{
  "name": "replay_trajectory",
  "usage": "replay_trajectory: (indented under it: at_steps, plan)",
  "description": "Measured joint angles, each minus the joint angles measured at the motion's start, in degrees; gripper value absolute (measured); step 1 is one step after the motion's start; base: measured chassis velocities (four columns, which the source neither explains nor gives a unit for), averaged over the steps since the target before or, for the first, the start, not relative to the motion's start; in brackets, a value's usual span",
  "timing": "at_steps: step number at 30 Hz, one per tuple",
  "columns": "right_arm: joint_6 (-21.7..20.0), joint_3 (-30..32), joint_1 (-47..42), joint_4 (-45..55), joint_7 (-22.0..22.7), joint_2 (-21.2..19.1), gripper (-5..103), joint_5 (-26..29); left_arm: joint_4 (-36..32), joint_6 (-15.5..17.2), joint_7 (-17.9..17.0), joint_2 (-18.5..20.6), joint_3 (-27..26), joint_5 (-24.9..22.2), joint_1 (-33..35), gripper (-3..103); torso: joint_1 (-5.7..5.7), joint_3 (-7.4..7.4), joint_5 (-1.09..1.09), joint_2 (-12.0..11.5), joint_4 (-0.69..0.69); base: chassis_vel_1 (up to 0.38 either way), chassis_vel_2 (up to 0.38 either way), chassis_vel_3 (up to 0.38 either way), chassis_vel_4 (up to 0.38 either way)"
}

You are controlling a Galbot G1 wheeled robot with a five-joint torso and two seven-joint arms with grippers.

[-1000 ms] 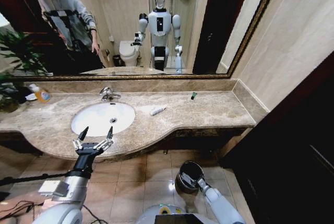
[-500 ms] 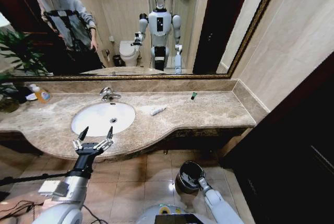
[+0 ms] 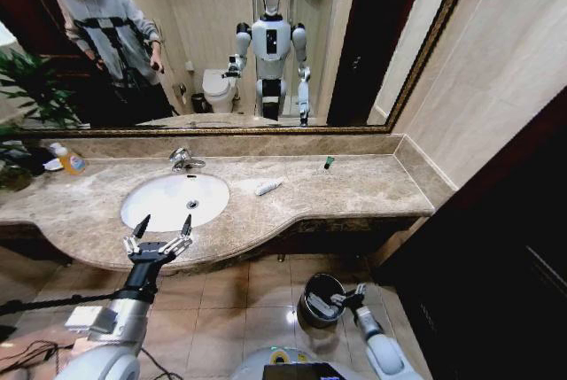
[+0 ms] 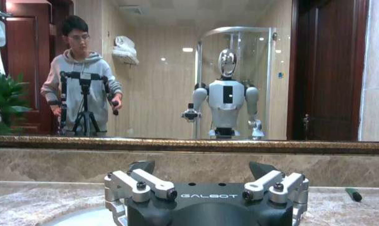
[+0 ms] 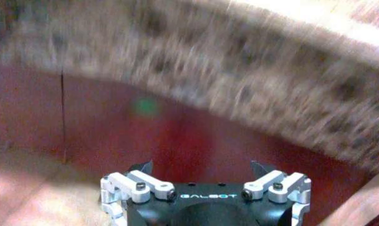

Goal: Pick up the trash from the sink and place it in the trash bin.

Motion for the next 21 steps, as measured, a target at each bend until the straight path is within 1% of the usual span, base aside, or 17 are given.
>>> replay_trajectory:
  at_steps: [2,3,5,6,10,14,16,18,21]
  plan:
    - [0.0,1.3,-3.7,5.9,0.0,0.1,100,1.4,0.0,0.0,0.0,0.0,0.0,0.0,0.0,100,0.00,0.00,0.02,0.0,0.00,0.000,0.000,0.000,0.000]
    - [0.0,1.3,-3.7,5.9,0.0,0.1,100,1.4,0.0,0.0,0.0,0.0,0.0,0.0,0.0,100,0.00,0.00,0.02,0.0,0.00,0.000,0.000,0.000,0.000]
    - [0.0,2.1,-7.3,11.7,0.1,0.5,100,2.2,0.0,0.0,0.0,0.0,0.0,0.0,0.0,100,0.00,0.00,0.01,0.0,-0.01,0.000,0.000,0.000,0.000]
    - [0.0,2.1,-7.3,11.7,0.1,0.5,100,2.2,0.0,0.0,0.0,0.0,0.0,0.0,0.0,100,0.00,0.00,0.01,0.0,-0.01,0.000,0.000,0.000,0.000]
    - [-1.1,2.2,-11.0,20.4,0.1,1.5,100,2.4,0.0,0.0,0.0,0.0,0.0,0.0,0.0,100,0.01,0.00,0.00,0.0,-0.01,0.000,0.000,0.000,0.000]
    - [-2.6,1.2,-11.1,24.1,0.1,2.2,100,2.2,0.0,0.0,0.0,0.0,0.0,0.0,0.0,100,0.01,0.00,0.01,0.0,0.00,0.000,0.000,0.000,0.000]
    - [-4.4,-0.3,-9.5,26.6,0.0,2.4,100,2.4,0.0,0.0,0.0,0.0,0.0,0.0,0.0,100,0.01,0.00,0.01,0.0,0.00,0.000,0.000,0.000,0.000]
    - [-4.7,-1.1,-7.9,27.3,-0.5,2.2,100,3.3,0.0,0.0,0.0,0.0,0.0,0.0,0.0,100,0.01,0.01,0.02,0.0,0.00,0.000,0.000,0.000,0.000]
    - [-6.7,-2.9,-4.3,28.2,-2.3,0.0,100,6.5,0.0,0.0,0.0,0.0,0.0,0.0,0.0,100,0.01,0.01,0.02,0.0,0.00,0.000,0.000,0.000,0.000]
